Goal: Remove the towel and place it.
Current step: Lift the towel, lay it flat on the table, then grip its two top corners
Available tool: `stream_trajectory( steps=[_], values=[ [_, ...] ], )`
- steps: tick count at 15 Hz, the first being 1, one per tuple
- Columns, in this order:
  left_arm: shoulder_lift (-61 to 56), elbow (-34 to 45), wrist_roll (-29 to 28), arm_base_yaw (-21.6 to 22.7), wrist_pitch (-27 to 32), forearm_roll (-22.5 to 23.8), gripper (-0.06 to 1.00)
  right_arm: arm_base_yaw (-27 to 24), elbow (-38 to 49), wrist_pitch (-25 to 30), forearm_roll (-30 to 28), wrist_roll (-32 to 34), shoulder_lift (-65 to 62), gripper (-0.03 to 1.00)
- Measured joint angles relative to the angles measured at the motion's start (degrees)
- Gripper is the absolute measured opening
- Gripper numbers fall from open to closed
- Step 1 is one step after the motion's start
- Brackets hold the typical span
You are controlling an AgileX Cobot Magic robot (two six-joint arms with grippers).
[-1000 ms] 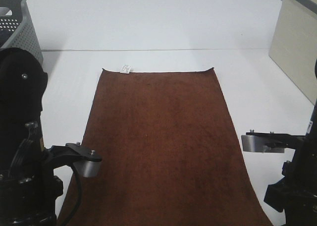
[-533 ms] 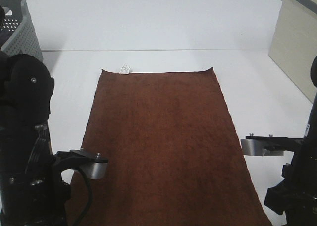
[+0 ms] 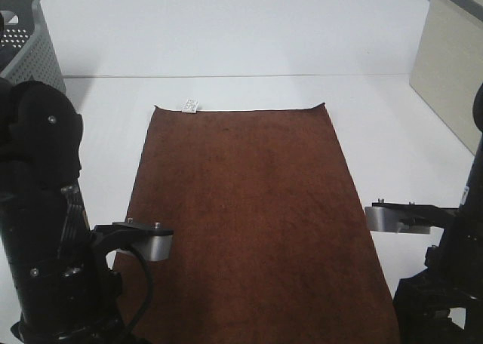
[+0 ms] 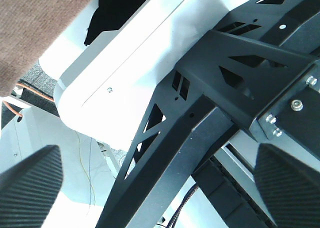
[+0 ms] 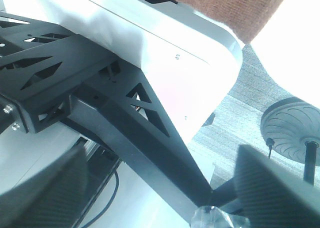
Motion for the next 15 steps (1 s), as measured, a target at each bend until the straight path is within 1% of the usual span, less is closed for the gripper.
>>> stream_trajectory(
  steps=[2, 4, 5, 7, 8, 9, 10, 12, 14, 15],
  values=[
    [0.0, -1.5, 0.0, 0.0, 0.3, 0.0, 0.99, 0.0, -1.9, -0.6, -0.6, 0.0, 0.0, 0.81],
    [0.1, -7.3, 0.2, 0.5, 0.7, 1.2, 0.99, -0.7, -6.4, -3.3, -3.2, 0.9, 0.1, 0.82],
    [0.1, -10.6, 0.2, 1.7, 1.0, 2.9, 0.99, -2.7, -9.7, -4.5, -3.7, 1.7, 0.1, 0.82],
    [0.6, -17.7, 0.2, 6.7, 1.9, 5.9, 0.99, -8.7, -17.4, -6.2, -3.7, 1.9, 0.2, 0.82],
    [1.7, -22.0, 0.3, 9.9, 1.9, 7.3, 0.99, -11.0, -21.7, -6.6, -3.3, 1.8, 0.9, 0.82],
    [3.2, -26.6, 0.6, 12.7, 1.8, 8.7, 0.99, -12.2, -26.2, -7.1, -3.2, 1.4, 2.0, 0.82],
    [5.3, -30.8, 0.5, 15.2, 1.1, 10.0, 0.99, -12.6, -31.1, -7.7, -3.0, 1.3, 3.7, 0.84],
    [10.9, -39.2, -1.8, 20.0, -2.1, 12.5, 0.99, -12.7, -40.3, -8.0, -2.9, 0.7, 8.4, 0.90],
    [17.1, -46.8, -4.0, 23.9, -3.6, 14.2, 0.99, -12.8, -48.6, -8.0, -4.0, 0.4, 15.0, 0.91],
    [20.0, -50.1, -4.3, 25.6, -3.7, 14.3, 0.99, -12.8, -52.4, -8.0, -4.4, 0.4, 18.5, 0.92]
  ],
)
